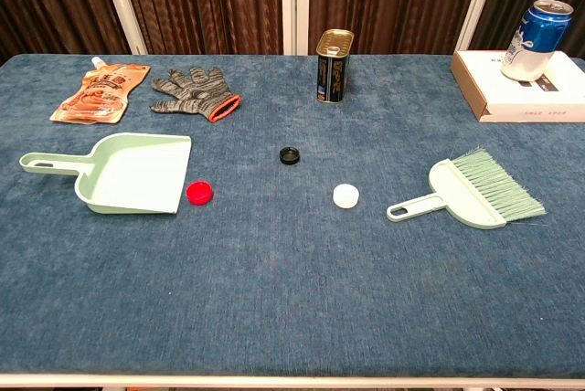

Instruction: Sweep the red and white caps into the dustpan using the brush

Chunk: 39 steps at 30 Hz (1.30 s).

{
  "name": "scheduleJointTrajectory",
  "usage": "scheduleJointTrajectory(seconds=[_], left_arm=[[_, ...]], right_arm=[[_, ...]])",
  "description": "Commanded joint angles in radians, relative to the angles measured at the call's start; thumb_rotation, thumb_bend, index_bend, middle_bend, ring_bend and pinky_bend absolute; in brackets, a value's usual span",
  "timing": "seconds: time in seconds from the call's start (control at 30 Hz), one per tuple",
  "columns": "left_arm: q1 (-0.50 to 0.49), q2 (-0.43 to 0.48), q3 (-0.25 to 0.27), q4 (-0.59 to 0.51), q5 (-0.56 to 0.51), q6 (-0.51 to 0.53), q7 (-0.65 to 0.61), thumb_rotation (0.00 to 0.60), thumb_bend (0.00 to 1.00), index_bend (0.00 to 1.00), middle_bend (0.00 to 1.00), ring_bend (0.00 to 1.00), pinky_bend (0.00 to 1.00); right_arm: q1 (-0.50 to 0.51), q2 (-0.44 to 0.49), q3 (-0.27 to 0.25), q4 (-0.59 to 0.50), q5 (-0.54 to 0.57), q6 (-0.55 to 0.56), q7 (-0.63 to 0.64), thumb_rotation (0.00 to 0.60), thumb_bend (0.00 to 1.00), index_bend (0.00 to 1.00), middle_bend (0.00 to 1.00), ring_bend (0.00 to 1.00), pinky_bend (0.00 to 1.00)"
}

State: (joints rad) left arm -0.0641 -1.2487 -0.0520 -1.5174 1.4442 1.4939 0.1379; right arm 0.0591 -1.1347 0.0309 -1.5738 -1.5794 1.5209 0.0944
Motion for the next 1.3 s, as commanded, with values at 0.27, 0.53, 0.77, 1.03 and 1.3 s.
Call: scheduleJointTrajectory(seconds=[0.27, 0.53, 0.77, 1.03, 1.3], left_arm=[[-0.004, 0.003, 0.000, -0.007, -0.002, -0.009, 0.002, 0.600, 0.12, 0.08, 0.03, 0.00, 0.01], [-0.003, 0.003, 0.003, 0.002, 0.005, -0.005, -0.005, 0.600, 0.12, 0.08, 0.03, 0.00, 0.01], [-0.004, 0.003, 0.009, 0.008, 0.013, -0.008, -0.012, 0.600, 0.12, 0.08, 0.03, 0.00, 0.01], [-0.009, 0.004, 0.011, 0.025, 0.013, -0.020, -0.031, 0.600, 0.12, 0.08, 0.03, 0.00, 0.01], [-0.017, -0.002, 0.010, 0.034, 0.006, -0.038, -0.036, 0.600, 0.12, 0.08, 0.03, 0.00, 0.01]], right_arm=[[0.040, 0.005, 0.002, -0.004, -0.021, -0.050, -0.010, 0.600, 0.28, 0.02, 0.15, 0.00, 0.00], [0.208, 0.016, 0.026, -0.051, -0.053, -0.274, -0.144, 0.600, 0.11, 0.25, 0.26, 0.00, 0.00], [0.386, -0.088, 0.065, -0.011, -0.034, -0.502, -0.369, 0.600, 0.10, 0.34, 0.32, 0.02, 0.02], [0.483, -0.270, 0.058, 0.105, 0.000, -0.611, -0.559, 0.600, 0.09, 0.40, 0.32, 0.02, 0.02], [0.516, -0.400, 0.036, 0.205, -0.002, -0.614, -0.684, 0.600, 0.09, 0.44, 0.35, 0.07, 0.05]])
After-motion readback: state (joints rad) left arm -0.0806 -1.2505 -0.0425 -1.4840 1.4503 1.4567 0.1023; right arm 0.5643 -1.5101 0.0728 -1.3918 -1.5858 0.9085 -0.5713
